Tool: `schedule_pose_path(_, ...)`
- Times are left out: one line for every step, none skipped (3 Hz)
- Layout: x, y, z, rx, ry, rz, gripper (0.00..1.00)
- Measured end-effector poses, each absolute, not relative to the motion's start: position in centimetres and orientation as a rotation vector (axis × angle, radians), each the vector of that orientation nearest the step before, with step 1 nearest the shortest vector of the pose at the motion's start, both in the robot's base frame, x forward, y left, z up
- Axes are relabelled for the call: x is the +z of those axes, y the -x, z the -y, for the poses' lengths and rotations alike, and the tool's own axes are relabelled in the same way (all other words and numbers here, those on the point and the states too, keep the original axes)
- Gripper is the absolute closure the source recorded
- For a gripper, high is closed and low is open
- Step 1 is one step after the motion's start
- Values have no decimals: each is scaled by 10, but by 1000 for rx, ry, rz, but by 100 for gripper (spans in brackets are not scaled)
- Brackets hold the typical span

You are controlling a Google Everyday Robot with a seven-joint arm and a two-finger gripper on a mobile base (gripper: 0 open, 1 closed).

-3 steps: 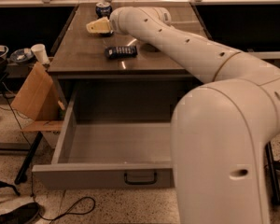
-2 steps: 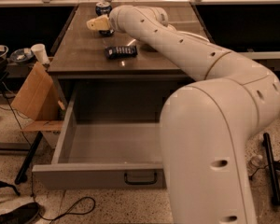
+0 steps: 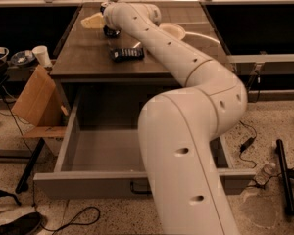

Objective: Place pepsi can into top drawer

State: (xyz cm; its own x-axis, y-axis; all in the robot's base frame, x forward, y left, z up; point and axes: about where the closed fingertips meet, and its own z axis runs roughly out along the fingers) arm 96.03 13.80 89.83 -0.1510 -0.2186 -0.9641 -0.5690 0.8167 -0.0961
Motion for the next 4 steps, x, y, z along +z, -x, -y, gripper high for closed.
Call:
schedule_pose_path(897, -975, -147, 342, 619, -1731, 0)
schedule_pose_path(896, -982, -150, 346, 613, -1732, 19)
schedule_pose_path(901, -985, -141, 343, 590, -1734, 42)
schedule_pose_path(921, -979, -119, 328, 563, -1720, 66)
